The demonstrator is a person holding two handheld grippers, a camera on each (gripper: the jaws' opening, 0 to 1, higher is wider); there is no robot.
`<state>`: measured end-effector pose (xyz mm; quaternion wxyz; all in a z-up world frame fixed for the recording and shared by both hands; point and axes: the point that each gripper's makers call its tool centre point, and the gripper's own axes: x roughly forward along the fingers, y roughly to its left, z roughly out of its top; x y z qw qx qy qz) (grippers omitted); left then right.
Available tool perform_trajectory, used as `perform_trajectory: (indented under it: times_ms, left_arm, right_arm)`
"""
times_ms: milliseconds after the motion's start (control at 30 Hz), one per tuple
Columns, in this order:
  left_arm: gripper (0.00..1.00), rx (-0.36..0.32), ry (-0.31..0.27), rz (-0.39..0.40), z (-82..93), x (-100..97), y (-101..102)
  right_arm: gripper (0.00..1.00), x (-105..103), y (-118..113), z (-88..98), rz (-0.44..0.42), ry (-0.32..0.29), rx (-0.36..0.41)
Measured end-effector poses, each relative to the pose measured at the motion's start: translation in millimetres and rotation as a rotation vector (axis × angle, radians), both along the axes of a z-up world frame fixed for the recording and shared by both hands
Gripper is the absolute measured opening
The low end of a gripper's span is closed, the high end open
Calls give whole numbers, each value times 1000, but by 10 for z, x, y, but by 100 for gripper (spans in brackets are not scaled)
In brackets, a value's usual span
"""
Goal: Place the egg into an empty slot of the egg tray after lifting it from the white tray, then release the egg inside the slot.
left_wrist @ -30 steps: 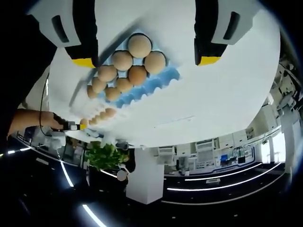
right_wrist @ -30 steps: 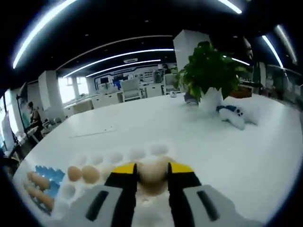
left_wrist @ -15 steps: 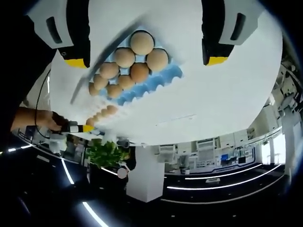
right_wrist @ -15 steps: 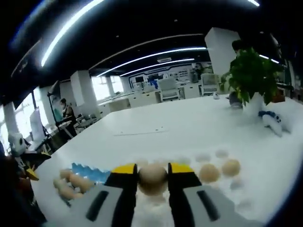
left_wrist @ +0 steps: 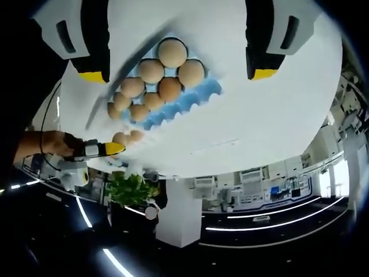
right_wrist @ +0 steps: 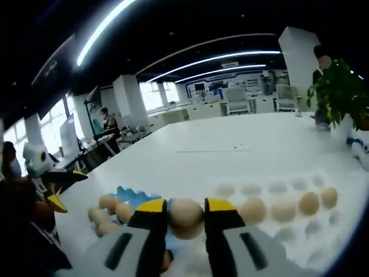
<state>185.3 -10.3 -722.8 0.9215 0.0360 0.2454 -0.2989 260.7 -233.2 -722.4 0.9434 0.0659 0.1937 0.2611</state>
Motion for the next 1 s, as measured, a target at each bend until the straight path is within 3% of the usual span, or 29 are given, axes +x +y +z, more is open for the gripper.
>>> perform_trajectory:
  times_ms: [167,1000]
  left_arm:
    - [97,9,2,3,-13,-3,27]
    - [96,5,1,20,-25,4,55]
  right_arm:
    - [25,-15,125,-69,47,11,-13]
    - [25,2,340,-452,118,88,-46]
